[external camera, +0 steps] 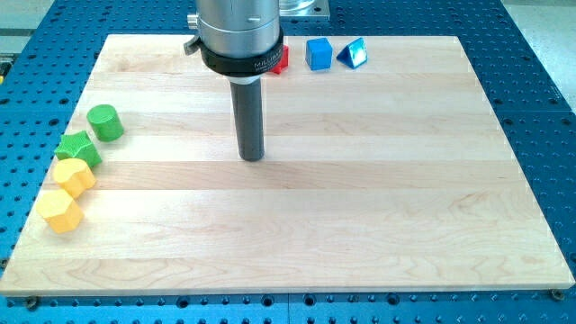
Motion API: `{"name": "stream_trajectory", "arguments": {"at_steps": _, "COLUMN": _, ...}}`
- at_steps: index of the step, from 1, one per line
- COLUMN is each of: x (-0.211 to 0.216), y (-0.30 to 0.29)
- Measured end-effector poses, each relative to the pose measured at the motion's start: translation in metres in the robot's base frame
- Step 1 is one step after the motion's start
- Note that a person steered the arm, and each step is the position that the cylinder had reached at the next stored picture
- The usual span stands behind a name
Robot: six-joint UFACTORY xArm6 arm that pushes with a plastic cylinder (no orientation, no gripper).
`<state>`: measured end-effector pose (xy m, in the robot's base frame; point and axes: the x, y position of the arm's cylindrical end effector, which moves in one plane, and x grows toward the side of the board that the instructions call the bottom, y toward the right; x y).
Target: Separate the hexagon from the heart
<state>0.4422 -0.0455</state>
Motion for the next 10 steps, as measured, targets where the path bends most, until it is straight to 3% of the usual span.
{"name": "stream_trajectory", "arguments": {"at_steps": 4, "x": -0.002, "y": -0.003}}
{"name": "stream_trajectory", "arguments": {"at_steps": 5, "x": 0.033, "y": -0.023}}
{"name": "stream_trajectory", "arguments": {"at_steps": 6, "x": 0.125, "y": -0.118}}
{"name": "stream_trajectory", "arguments": {"at_steps": 7, "x": 0.176, "y": -0.198}}
{"name": "stream_trajectory", "arguments": {"at_steps": 8, "x": 0.133, "y": -0.246}}
{"name": "stream_trajectory", "arguments": {"at_steps": 9, "x": 0.092, "y": -0.221}}
{"name": "stream_trajectory", "arguments": {"at_steps": 10, "x": 0.066, "y": -0.136}}
